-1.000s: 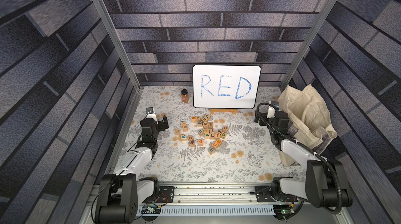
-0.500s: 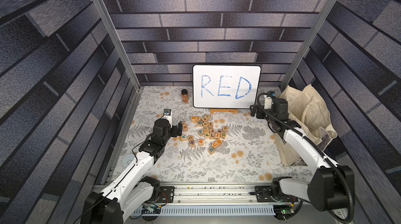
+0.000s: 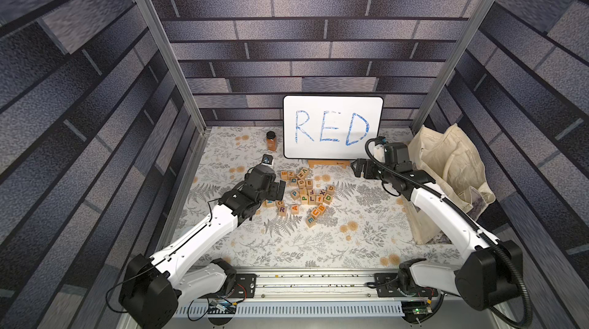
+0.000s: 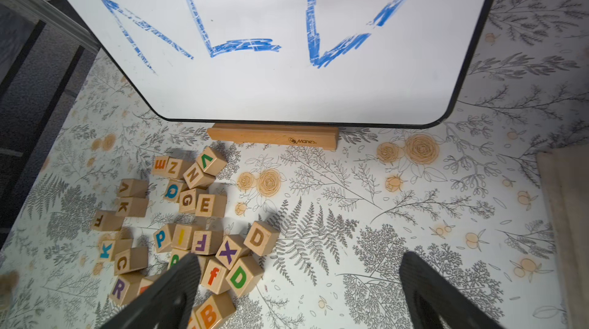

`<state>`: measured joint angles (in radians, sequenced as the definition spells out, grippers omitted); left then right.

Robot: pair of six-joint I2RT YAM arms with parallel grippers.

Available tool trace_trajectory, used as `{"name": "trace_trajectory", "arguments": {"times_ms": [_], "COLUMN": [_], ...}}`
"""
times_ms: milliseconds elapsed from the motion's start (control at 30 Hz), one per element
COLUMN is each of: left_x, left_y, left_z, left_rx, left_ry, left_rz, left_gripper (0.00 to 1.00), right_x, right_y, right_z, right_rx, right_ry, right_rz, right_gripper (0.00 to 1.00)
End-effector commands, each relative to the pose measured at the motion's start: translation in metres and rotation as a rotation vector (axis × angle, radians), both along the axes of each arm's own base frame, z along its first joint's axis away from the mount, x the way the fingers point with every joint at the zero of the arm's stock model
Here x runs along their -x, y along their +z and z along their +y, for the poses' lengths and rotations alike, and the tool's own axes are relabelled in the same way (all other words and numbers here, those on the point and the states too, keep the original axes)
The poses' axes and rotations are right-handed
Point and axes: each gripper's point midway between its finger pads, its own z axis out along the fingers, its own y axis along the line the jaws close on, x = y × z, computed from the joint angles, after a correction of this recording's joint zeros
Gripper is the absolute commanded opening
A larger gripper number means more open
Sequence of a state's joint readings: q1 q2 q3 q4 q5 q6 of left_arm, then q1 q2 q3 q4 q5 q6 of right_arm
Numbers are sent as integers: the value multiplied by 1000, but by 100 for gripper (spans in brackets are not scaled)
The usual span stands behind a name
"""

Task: Assemble the uppercase word "red" with letter blocks
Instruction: Pick up the letter block from the center of the board.

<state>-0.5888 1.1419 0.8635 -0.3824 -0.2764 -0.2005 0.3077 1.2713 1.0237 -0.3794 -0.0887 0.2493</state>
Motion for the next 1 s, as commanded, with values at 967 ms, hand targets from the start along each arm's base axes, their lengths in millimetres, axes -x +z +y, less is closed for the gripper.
{"name": "trace_trajectory", "arguments": {"times_ms": [967], "left_x": [48], "left_y": [-79], "left_z": [-22], "left_rx": [-95], "left_ry": [228], "left_rz": [535], "left_gripper": [100], "right_x": [99], "right_y": [2], "right_z": [72], "right_rx": [-92], "right_ry": [223], "right_rz": [253], "right_gripper": [100]}}
